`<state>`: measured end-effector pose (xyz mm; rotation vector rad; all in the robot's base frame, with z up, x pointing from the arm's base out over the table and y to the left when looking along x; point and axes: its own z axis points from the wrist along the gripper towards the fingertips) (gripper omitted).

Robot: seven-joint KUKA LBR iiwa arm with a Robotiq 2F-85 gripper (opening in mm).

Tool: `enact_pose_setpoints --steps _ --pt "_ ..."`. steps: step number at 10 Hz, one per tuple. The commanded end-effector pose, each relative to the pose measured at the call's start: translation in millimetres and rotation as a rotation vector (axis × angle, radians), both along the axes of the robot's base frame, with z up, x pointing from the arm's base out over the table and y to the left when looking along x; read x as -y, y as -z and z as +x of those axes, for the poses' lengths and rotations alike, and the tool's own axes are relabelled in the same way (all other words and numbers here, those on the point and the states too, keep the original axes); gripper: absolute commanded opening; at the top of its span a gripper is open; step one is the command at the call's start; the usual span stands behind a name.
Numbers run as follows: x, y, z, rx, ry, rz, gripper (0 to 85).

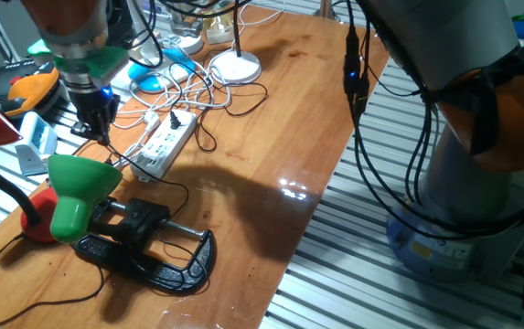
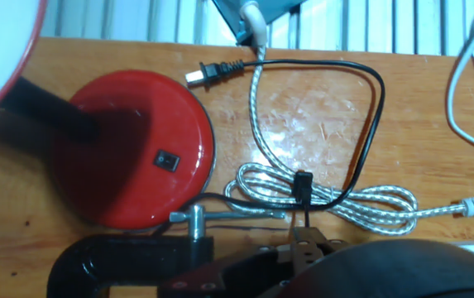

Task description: Plug in the power cord of the desk lamp, turn on the socket, and light up the desk lamp

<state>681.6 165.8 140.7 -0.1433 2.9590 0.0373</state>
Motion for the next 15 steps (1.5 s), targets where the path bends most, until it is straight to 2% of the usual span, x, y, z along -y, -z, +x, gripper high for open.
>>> enact_pose_setpoints --steps 1,3,4,5,6,7,11,14,15 --pt "-0.6 1.2 1.2 0.001 -0.001 0.003 0.0" --pt "-1.5 3.7 3.0 0.013 0.004 0.004 0.0" --pt "-2.9 3.1 3.1 0.011 0.007 0.029 0.0" --pt "-4.5 2.6 3.1 0.004 -0.005 0.031 0.0" --pt "-5.2 2.1 2.9 0.019 0.008 0.034 17.0" --pt "-5.3 1.7 2.8 0.038 0.022 0.021 34.0" --pt "-4.0 8.1 6.4 0.090 0.060 -0.014 34.0" --pt "-2.0 20.3 8.8 0.092 0.071 0.005 34.0" --pt "-2.7 21.7 9.7 0.092 0.074 0.003 34.0"
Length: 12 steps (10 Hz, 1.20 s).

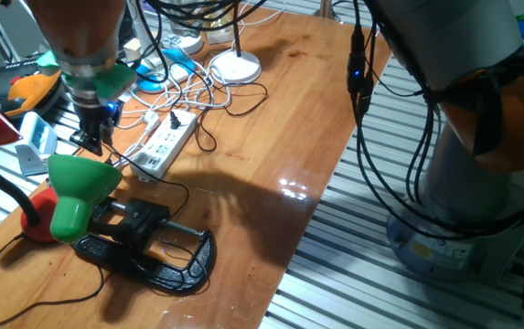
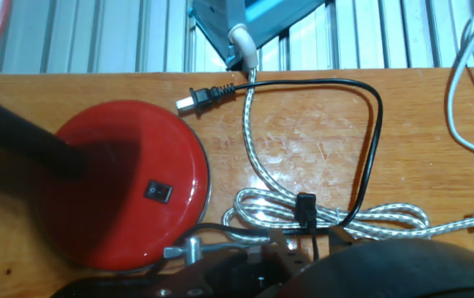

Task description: Plug in the power cord of the desk lamp, turn on the socket, and light up the desk lamp

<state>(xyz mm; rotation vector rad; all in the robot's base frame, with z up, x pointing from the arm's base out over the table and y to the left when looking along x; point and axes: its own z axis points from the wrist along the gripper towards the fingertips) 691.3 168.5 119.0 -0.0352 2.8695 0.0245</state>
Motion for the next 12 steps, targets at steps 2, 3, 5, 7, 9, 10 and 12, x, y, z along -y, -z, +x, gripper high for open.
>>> enact_pose_setpoints --steps 2,3,5,7,9,10,12 --pt "-0.8 5.9 3.6 -0.015 0.008 0.000 34.0" --pt "-0.8 9.0 5.4 -0.018 0.008 0.002 34.0" --pt "0.7 16.6 7.6 -0.020 0.000 0.002 34.0" --pt "1.1 20.5 8.8 -0.017 0.009 0.002 34.0" --pt "0.6 24.1 11.0 -0.017 0.020 0.007 34.0" --pt "0.1 25.7 12.2 -0.017 0.025 0.005 34.0" --pt "0.0 28.0 13.6 -0.027 0.048 0.011 34.0"
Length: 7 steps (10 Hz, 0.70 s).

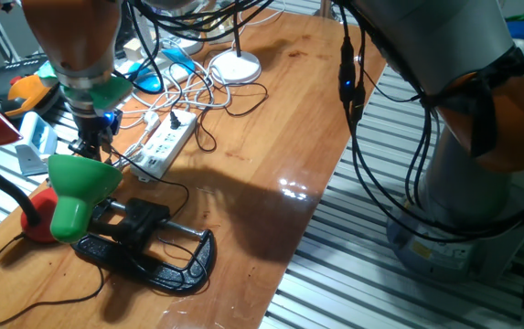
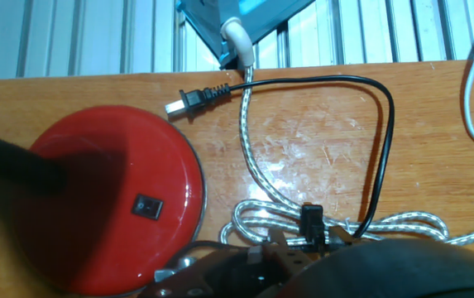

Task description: Plug in the power cord of the desk lamp, turn on the socket, and light up the desk lamp

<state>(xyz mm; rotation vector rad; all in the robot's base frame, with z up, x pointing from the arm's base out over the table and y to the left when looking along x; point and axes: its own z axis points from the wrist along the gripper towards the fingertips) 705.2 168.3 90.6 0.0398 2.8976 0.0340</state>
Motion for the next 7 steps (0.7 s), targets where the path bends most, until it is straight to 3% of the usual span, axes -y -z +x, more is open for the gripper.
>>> enact_pose_setpoints --steps 1,2,7 --pt "1.5 1.2 0.7 -0.001 0.006 0.000 34.0" --pt "4.7 3.6 1.9 0.001 0.021 0.010 34.0" --pt "8.2 11.0 3.2 0.009 0.029 0.008 34.0"
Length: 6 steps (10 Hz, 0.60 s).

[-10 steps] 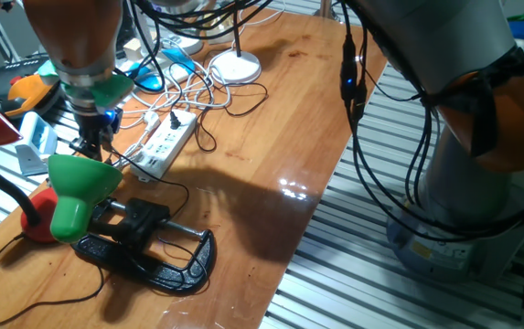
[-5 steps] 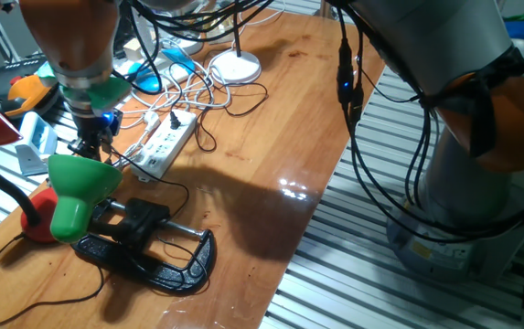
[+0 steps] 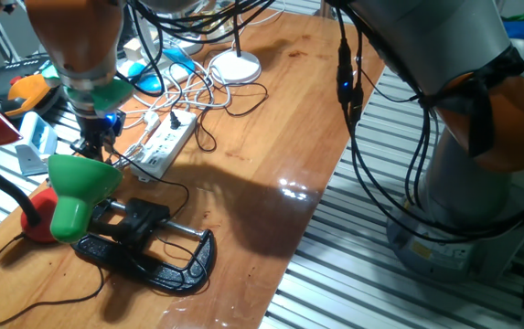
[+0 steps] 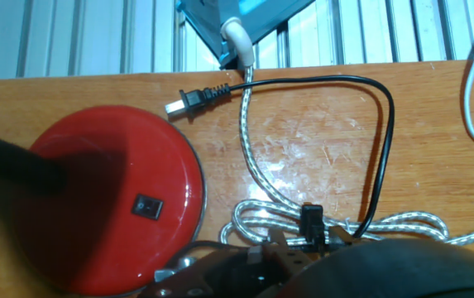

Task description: Plug in the power cord of the desk lamp, turn on the socket, and light up the desk lamp

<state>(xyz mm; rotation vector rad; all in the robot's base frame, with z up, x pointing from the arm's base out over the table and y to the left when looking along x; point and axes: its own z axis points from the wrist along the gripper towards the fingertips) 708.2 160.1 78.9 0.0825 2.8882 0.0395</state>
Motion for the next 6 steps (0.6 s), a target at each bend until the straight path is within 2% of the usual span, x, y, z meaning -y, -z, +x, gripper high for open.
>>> enact_pose_setpoints --steps 1,6 --pt "-0.2 2.5 0.7 0.002 -0.001 0.001 34.0" --pt "0.6 9.8 1.5 0.009 -0.004 -0.004 34.0"
